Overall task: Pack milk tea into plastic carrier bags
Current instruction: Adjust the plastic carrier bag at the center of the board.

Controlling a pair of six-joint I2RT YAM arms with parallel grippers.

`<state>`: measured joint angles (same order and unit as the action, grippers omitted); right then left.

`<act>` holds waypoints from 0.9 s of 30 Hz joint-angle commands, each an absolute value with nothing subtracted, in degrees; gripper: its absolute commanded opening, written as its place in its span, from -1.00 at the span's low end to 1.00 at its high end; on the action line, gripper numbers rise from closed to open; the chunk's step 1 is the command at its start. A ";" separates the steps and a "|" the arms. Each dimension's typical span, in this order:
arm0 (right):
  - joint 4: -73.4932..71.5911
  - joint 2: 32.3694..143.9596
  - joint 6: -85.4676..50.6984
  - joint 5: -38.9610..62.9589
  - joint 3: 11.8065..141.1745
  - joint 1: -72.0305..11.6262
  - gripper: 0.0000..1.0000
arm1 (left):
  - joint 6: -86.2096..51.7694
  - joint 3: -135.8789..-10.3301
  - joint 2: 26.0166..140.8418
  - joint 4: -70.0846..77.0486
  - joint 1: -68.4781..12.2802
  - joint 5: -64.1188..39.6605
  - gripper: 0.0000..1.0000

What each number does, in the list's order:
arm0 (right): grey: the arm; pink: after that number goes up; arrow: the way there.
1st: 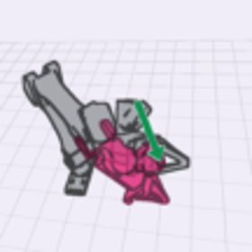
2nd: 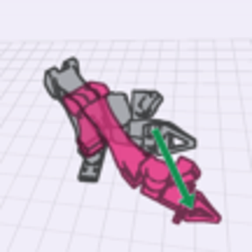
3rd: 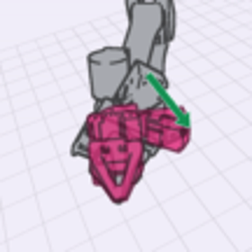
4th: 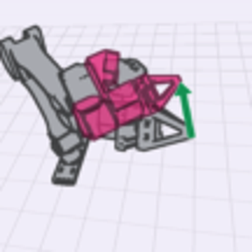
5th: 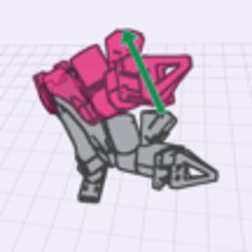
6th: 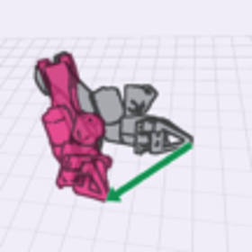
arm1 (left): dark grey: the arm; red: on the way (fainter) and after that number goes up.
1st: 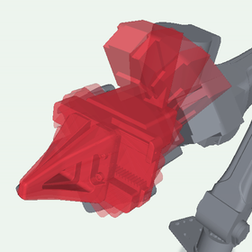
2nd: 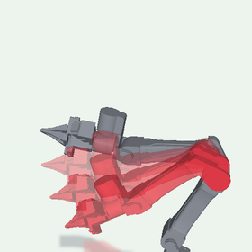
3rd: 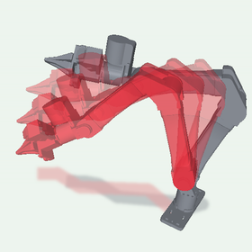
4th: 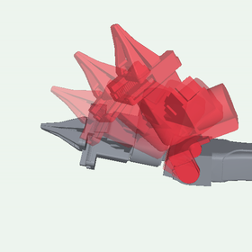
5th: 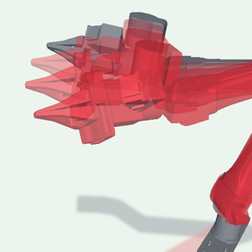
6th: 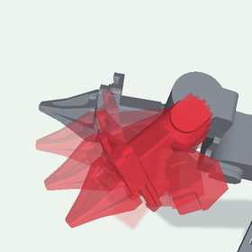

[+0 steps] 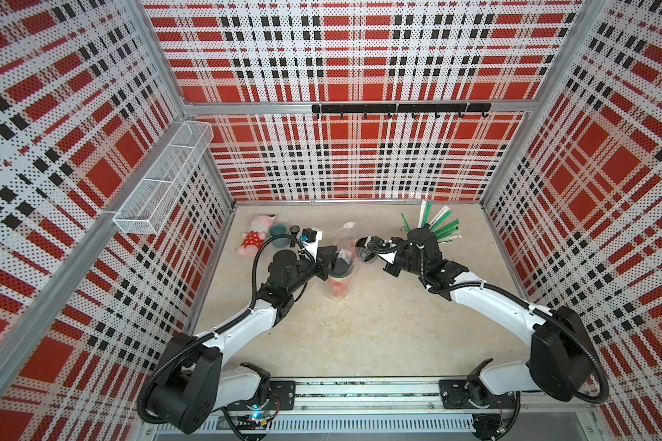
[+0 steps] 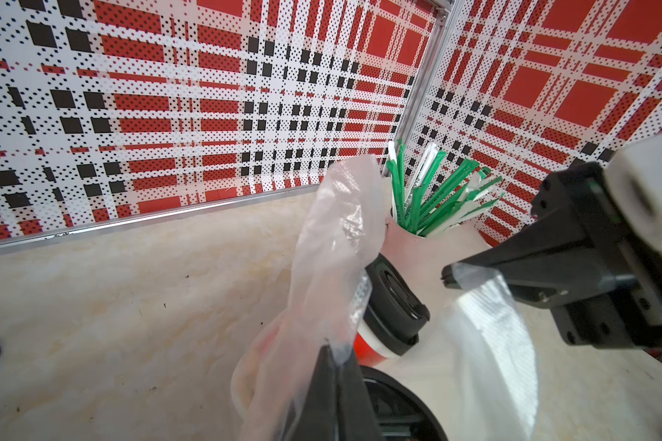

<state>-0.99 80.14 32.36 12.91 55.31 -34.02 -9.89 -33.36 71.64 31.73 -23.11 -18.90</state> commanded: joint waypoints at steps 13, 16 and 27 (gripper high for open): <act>22.57 79.68 27.70 7.36 71.50 -39.88 -1.00 | -8.96 -36.05 72.24 33.31 -22.32 -21.93 -1.00; 20.49 79.56 28.30 8.20 68.72 -39.91 -1.00 | -9.05 -35.77 72.31 34.09 -22.36 -22.32 -1.00; 12.83 74.14 28.19 17.08 59.38 -40.40 -0.82 | -9.09 -32.61 69.88 37.28 -22.90 -24.59 -0.99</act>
<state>16.93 77.93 27.79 12.27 59.77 -39.72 -9.80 -34.15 71.59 34.35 -22.85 -23.35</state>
